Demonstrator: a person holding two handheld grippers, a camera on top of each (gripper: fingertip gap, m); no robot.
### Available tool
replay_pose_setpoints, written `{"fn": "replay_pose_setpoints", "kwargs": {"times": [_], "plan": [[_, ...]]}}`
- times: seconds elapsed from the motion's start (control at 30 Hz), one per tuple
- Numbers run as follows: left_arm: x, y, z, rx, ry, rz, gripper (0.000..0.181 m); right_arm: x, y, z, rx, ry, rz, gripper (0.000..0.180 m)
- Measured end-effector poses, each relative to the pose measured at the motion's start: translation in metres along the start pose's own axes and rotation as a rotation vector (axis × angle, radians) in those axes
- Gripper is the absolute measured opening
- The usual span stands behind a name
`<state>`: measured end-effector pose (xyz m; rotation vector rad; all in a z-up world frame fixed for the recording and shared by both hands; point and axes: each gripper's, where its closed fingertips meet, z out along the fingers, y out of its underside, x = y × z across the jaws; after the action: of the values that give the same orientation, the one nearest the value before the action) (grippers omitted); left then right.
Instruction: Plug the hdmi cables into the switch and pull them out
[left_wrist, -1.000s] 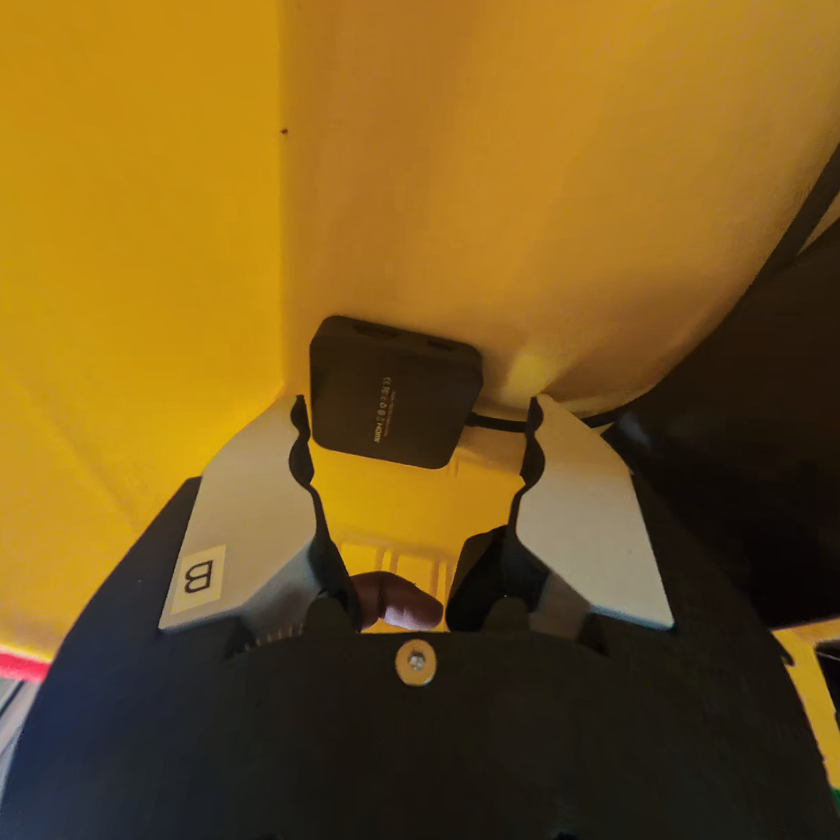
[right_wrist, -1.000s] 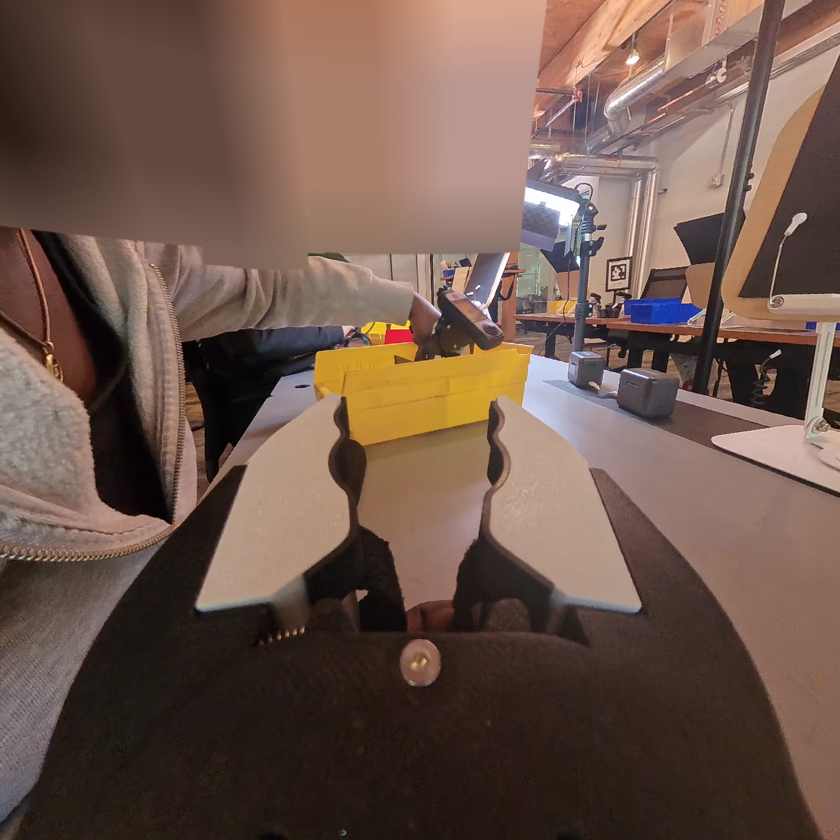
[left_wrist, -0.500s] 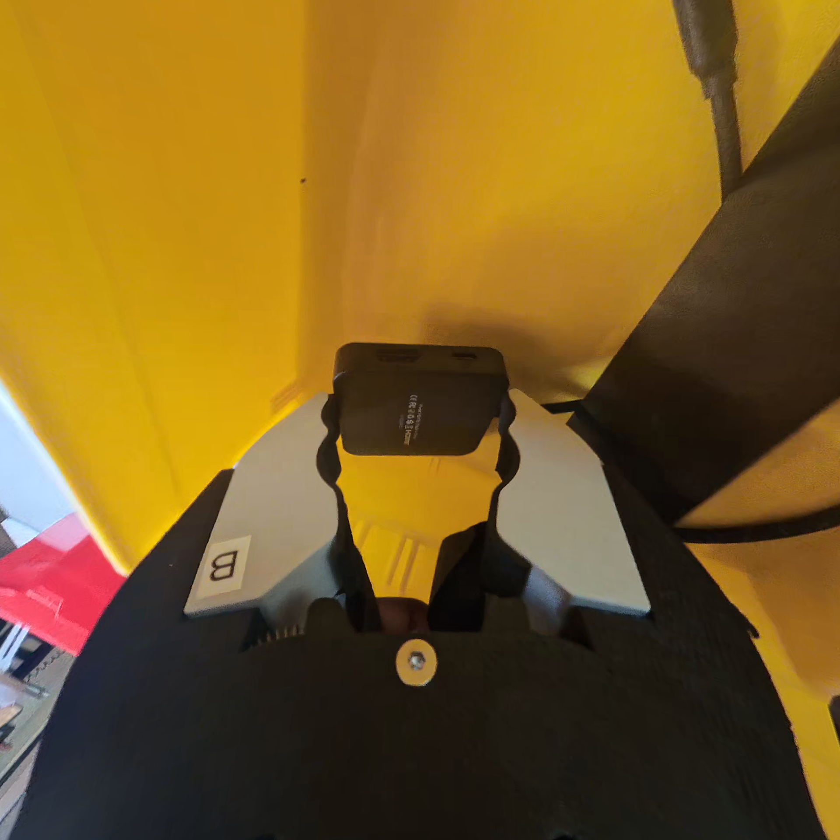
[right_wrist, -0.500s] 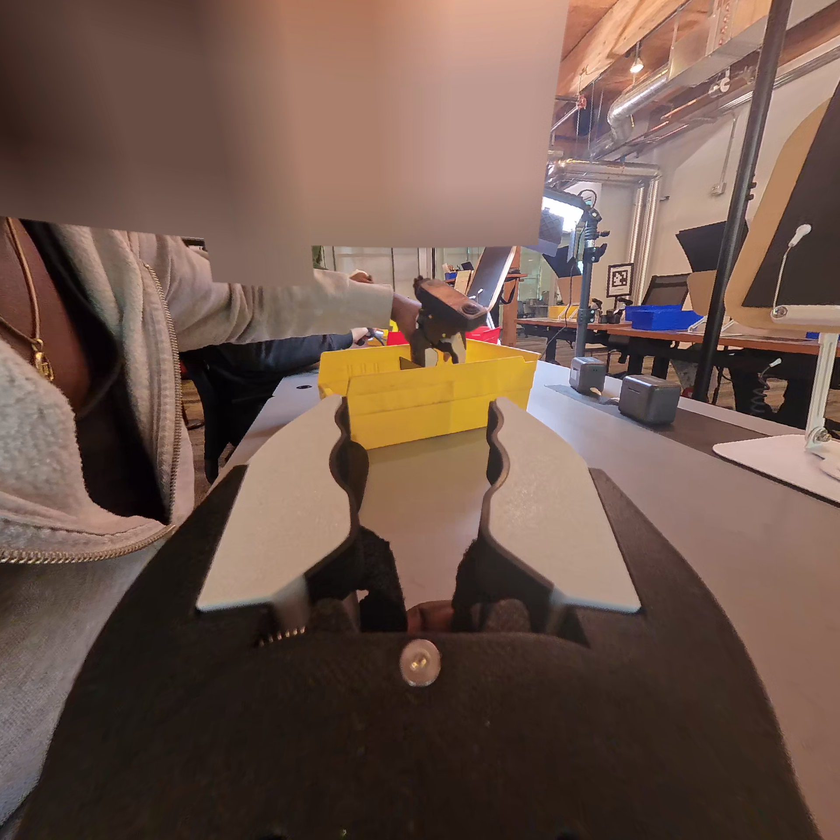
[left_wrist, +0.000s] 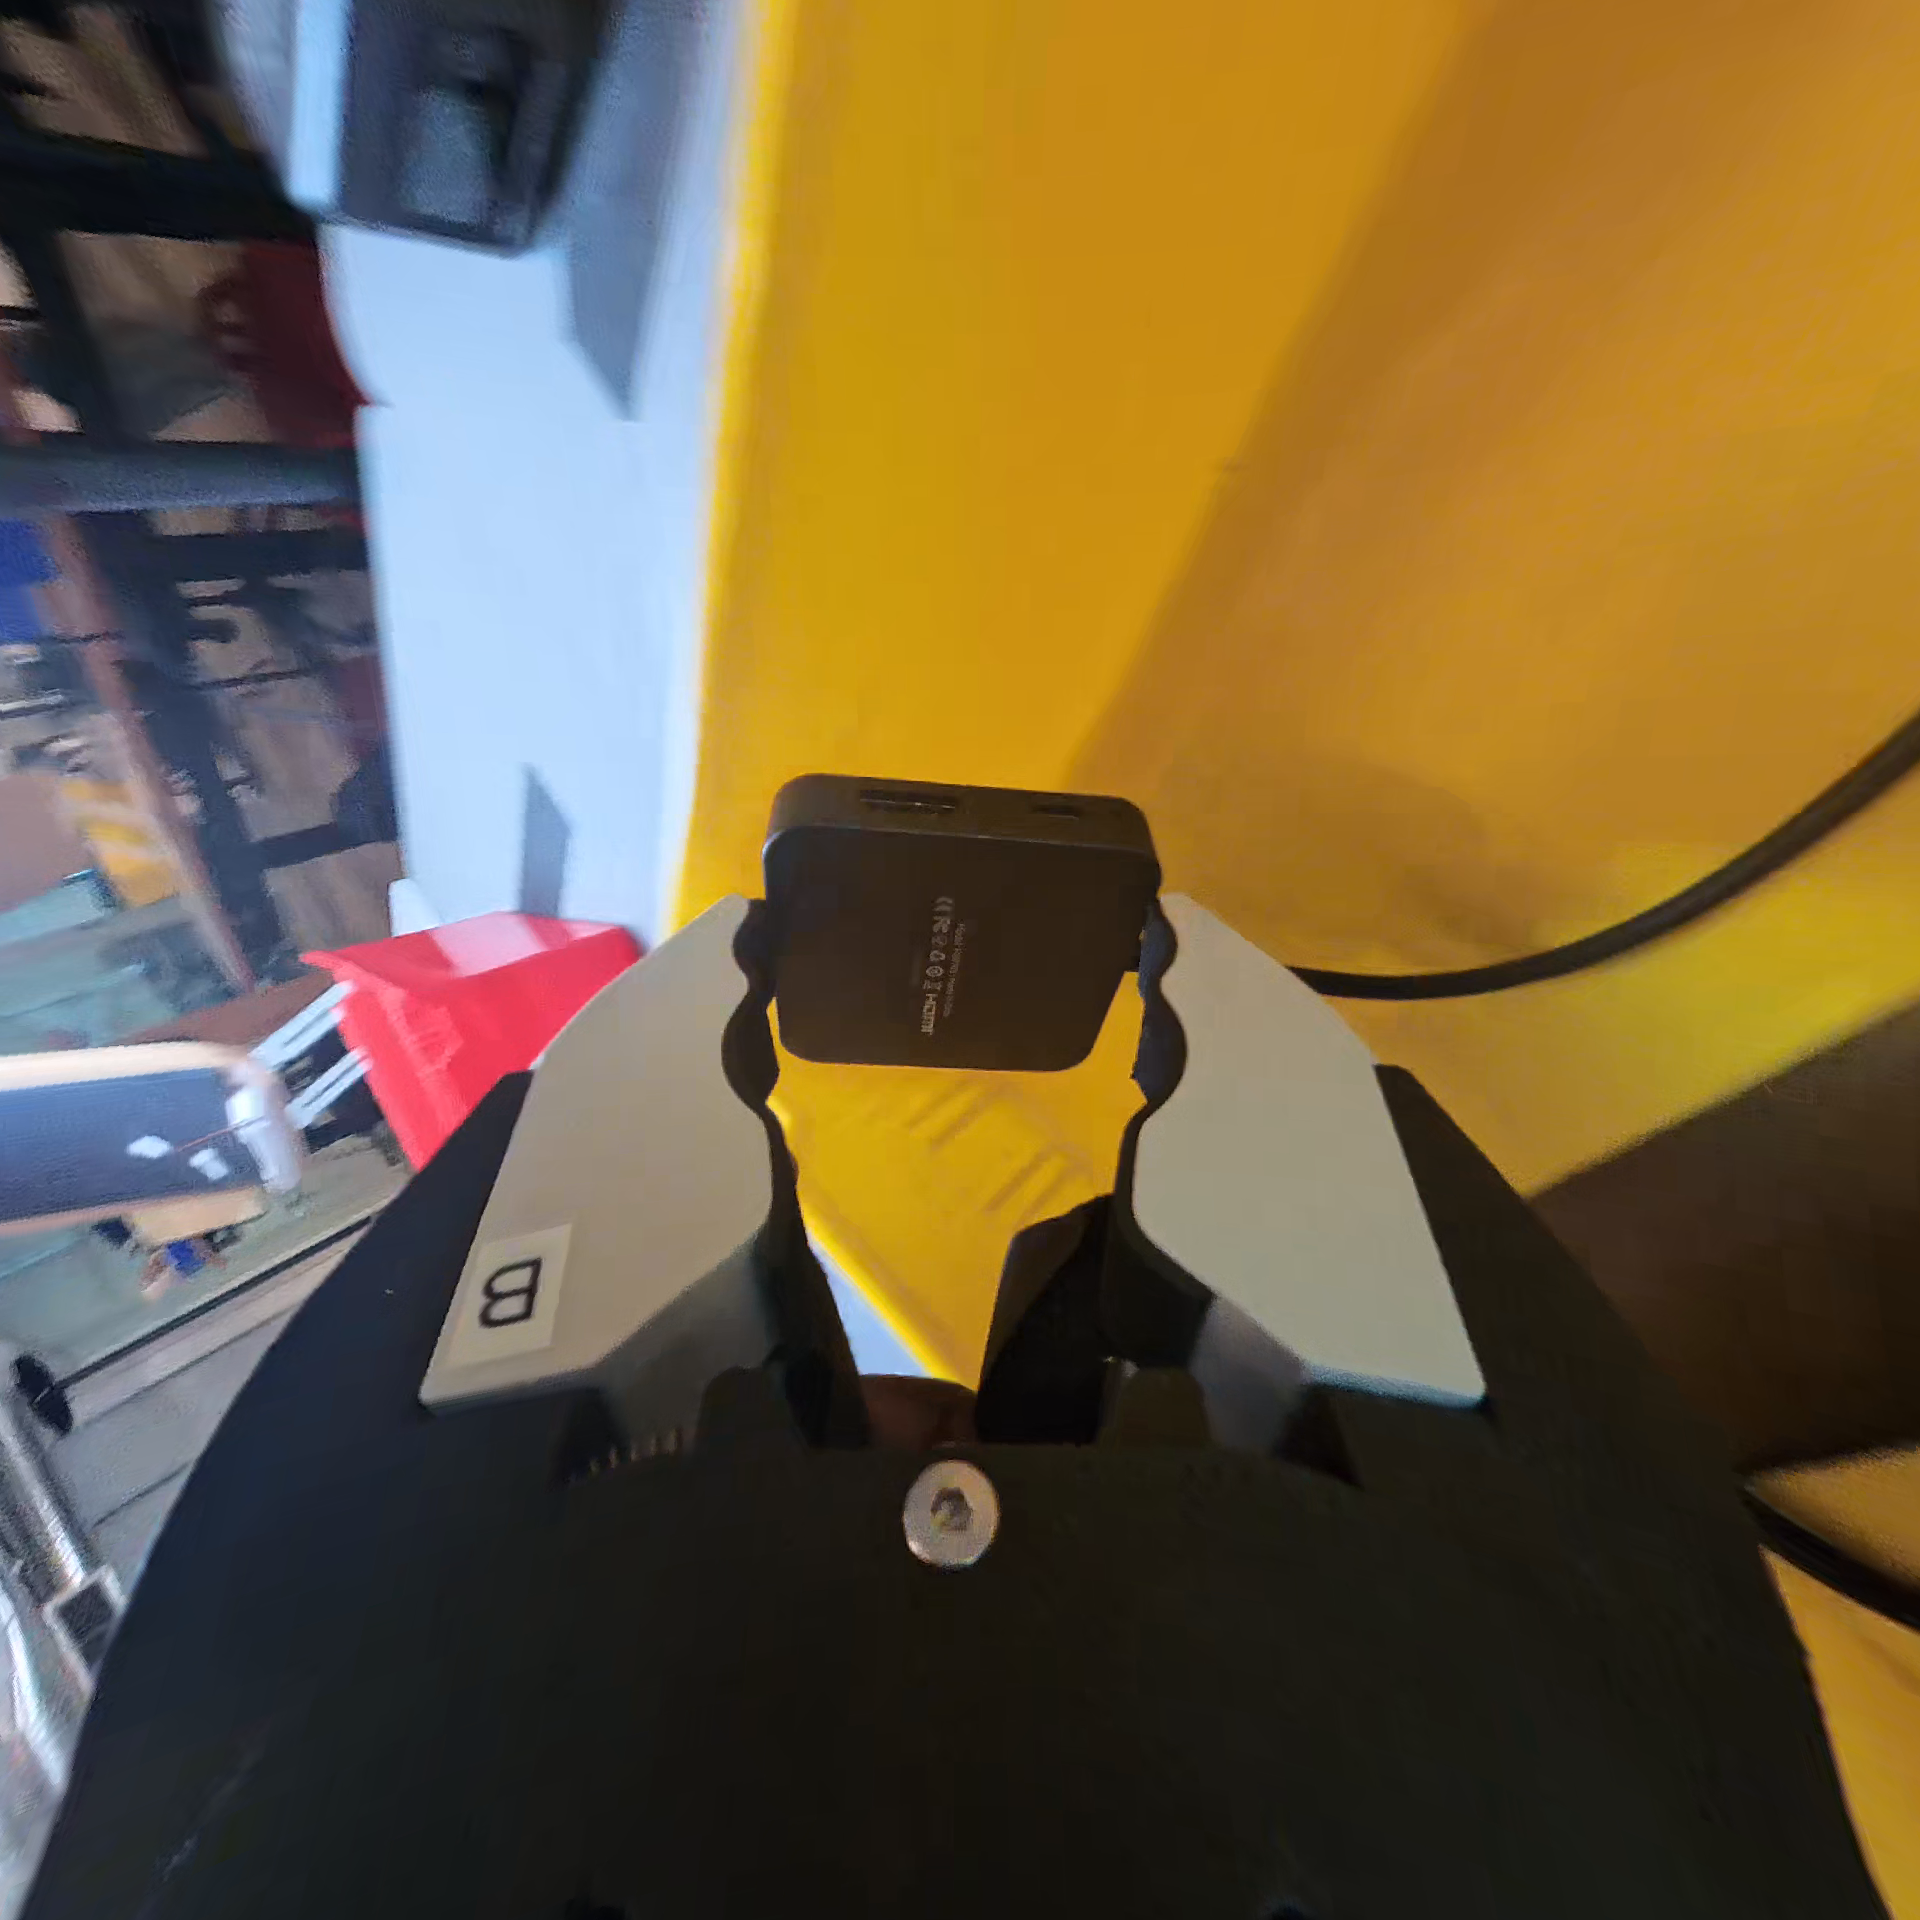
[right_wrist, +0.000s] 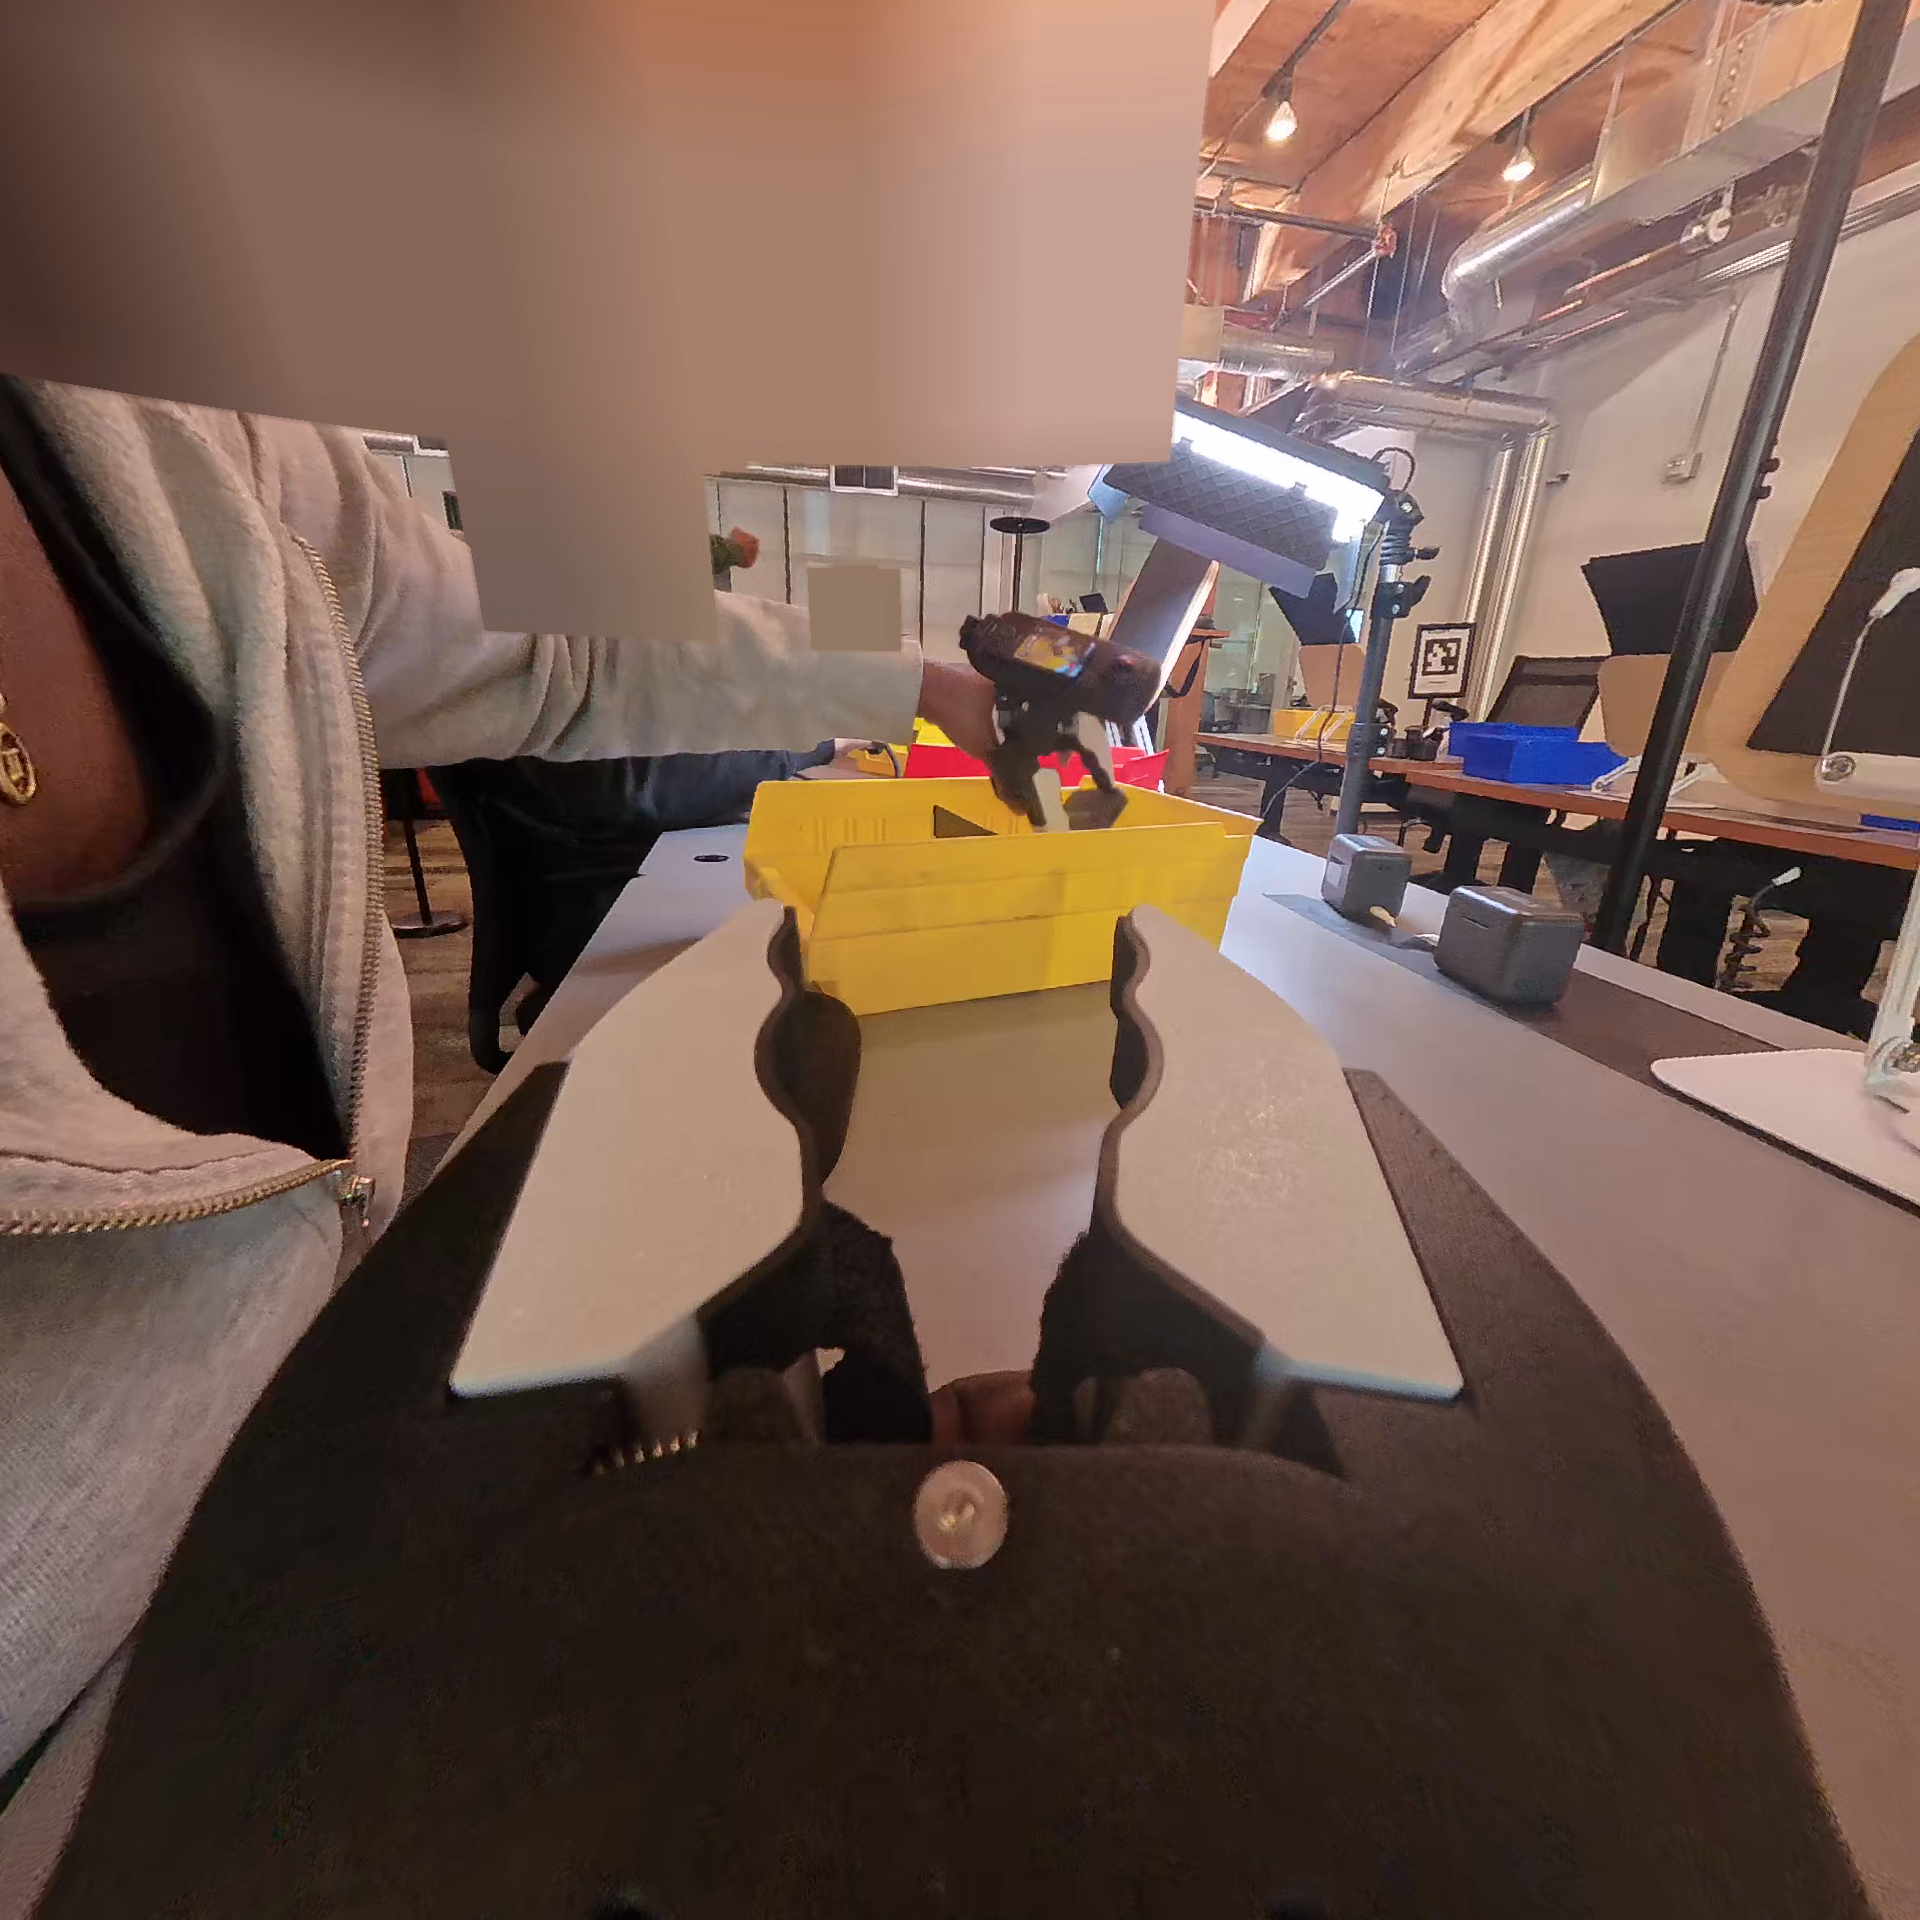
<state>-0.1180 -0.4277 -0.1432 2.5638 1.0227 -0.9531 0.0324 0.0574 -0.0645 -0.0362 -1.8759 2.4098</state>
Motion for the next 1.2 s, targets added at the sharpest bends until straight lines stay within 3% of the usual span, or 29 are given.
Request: {"fn": "replay_pose_setpoints", "kwargs": {"times": [0.13,0.3,0.43,0.6,0.77,0.83,0.9,1.03,1.2], "plan": [[-0.028,0.000,-0.020,0.083,-0.130,-0.019,0.067,0.000,0.001,0.000,0.004,-0.004,0.014,0.057],[-0.074,-0.006,-0.093,0.284,-0.405,-0.112,0.067,-0.003,0.000,0.001,0.007,-0.019,0.032,0.057],[-0.098,-0.015,-0.182,0.583,-0.636,-0.312,0.067,-0.012,-0.003,0.004,0.009,-0.044,0.025,0.058],[-0.059,-0.049,-0.271,1.003,-0.671,-0.512,0.066,-0.023,-0.008,0.006,0.023,-0.070,0.011,0.058],[0.028,-0.111,-0.321,1.381,-0.406,-0.643,0.067,-0.026,-0.012,0.007,0.029,-0.051,-0.027,0.058],[0.063,-0.136,-0.335,1.519,-0.244,-0.718,0.067,-0.022,-0.009,0.009,0.013,-0.003,-0.082,0.059],[0.098,-0.162,-0.346,1.649,0.019,-0.810,0.067,-0.017,-0.004,0.011,-0.015,0.066,-0.170,0.061],[0.167,-0.213,-0.358,1.777,0.580,-0.907,0.067,0.000,-0.006,0.018,-0.023,0.262,-0.406,0.063],[0.228,-0.245,-0.367,1.767,1.034,-0.925,0.067,0.006,-0.033,0.026,0.066,0.429,-0.522,0.055]]}}
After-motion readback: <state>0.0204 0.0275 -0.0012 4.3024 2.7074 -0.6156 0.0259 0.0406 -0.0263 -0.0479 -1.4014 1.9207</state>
